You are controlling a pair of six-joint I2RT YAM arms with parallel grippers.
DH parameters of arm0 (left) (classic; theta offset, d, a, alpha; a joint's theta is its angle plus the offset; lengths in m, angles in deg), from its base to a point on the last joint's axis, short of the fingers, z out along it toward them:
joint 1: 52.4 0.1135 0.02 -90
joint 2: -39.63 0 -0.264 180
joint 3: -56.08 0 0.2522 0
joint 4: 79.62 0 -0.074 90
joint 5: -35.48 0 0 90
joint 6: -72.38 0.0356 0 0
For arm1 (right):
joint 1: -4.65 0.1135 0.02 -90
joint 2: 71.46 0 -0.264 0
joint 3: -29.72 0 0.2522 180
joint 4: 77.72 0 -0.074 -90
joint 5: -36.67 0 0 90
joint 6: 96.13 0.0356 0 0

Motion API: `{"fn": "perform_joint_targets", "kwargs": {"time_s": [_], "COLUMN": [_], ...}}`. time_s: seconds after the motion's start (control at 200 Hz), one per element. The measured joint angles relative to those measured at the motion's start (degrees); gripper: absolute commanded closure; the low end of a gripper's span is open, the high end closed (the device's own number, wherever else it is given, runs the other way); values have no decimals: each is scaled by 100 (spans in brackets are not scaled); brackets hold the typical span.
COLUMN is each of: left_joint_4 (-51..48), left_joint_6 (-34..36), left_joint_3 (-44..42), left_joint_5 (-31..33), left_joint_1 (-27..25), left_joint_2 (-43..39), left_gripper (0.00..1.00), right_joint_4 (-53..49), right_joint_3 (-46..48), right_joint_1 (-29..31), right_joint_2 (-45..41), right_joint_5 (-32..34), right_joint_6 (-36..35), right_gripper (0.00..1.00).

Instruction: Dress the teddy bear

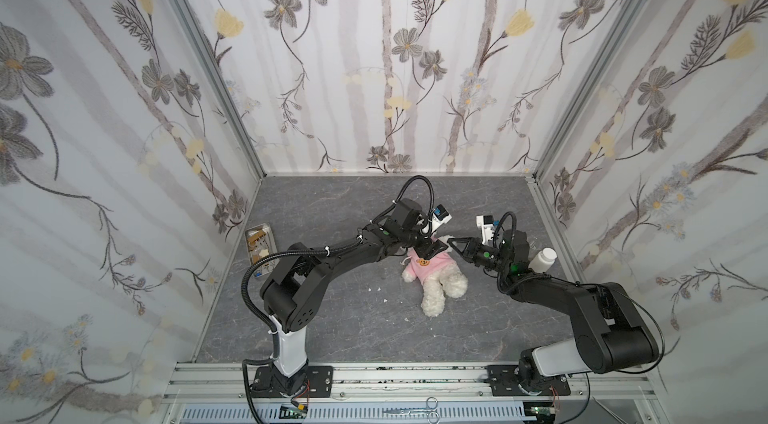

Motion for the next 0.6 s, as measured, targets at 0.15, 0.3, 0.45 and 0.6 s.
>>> {"fn": "perform_joint_targets", "kwargs": {"time_s": [0.15, 0.3, 0.45, 0.6], "left_joint_4": [-87, -146, -129, -46], "left_joint_6": [-691, -1799, -3005, -3849], "left_joint_3": [-420, -1434, -2374, -2782], "left_joint_5": [474, 1231, 1561, 1626], "left_joint_1": [7, 175, 205, 136], "left_joint_2": [-577, -1445, -2022, -1908], "left_gripper": [26, 29, 37, 36], "right_joint_4": [-1154, -2280, -2844, -3032], "right_joint_3": [-400, -590, -472, -181], "right_joint_1": [-37, -76, 330, 820], "right_joint_2": [-404, -1215, -1541, -1305], "right_joint_5": [540, 1611, 2238, 2424], "right_joint_6": [-977, -1982, -2492, -2529], "right_gripper": [35, 26, 35, 44]}}
